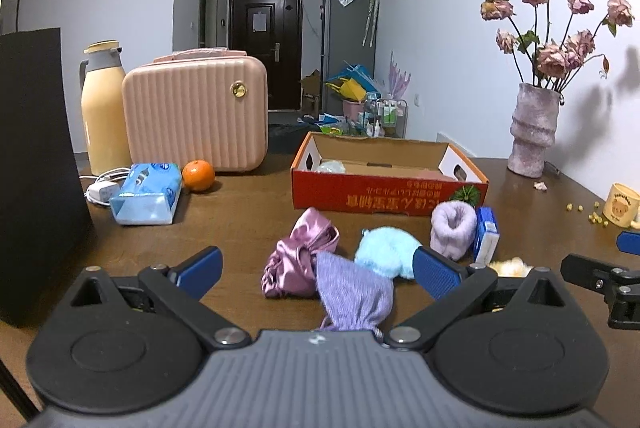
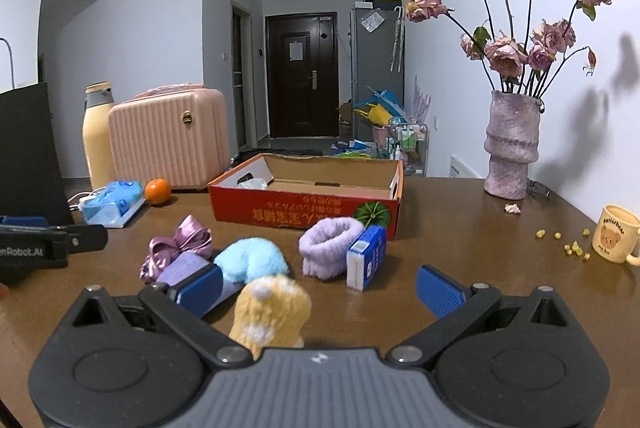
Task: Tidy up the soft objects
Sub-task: 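Move both tools back toward the remaining soft items on the table, then grasp the yellow-white plush toy with the right gripper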
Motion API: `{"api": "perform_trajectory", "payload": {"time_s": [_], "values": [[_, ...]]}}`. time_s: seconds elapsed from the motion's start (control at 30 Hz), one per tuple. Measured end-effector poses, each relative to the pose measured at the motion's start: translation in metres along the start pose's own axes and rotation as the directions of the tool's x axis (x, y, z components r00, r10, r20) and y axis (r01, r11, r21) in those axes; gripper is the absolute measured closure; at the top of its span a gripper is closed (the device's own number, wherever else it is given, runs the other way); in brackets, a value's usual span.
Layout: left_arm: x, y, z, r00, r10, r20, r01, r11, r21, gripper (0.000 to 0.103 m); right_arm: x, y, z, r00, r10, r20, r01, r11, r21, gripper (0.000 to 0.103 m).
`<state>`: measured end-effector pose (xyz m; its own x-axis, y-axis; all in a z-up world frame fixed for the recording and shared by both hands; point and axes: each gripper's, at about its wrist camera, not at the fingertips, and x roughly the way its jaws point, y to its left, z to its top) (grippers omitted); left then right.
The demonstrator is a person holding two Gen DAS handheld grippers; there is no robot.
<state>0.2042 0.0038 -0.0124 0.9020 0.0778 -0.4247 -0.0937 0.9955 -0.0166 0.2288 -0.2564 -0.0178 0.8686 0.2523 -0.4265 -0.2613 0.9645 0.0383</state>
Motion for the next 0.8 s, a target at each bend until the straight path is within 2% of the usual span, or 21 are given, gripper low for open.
{"api": "perform_trajectory", "payload": {"time_s": [0.27,0.5,0.8], "values": [[-0.011,0.006,-0.024,1.0,0.004,-0.009,-0.004,1.0,0.008,0.0,-0.016,0.013,-0.02,1.0,0.014,-0.01,-0.014,1.0,-0.008,0.0],[-0.013,0.015,-0.048,0.999,0.002,-0.033,-0.002,1.0,0.003,0.0,-0.022,0.023,-0.039,0.998,0.01,-0.055,-0.012,1.0,-0.021,0.0],[-0.015,0.023,-0.062,0.998,0.004,-0.058,-0.004,1.0,0.002,0.0,-0.017,0.04,-0.052,0.994,0.035,-0.104,-0.04,0.998,-0.04,0.0]]}}
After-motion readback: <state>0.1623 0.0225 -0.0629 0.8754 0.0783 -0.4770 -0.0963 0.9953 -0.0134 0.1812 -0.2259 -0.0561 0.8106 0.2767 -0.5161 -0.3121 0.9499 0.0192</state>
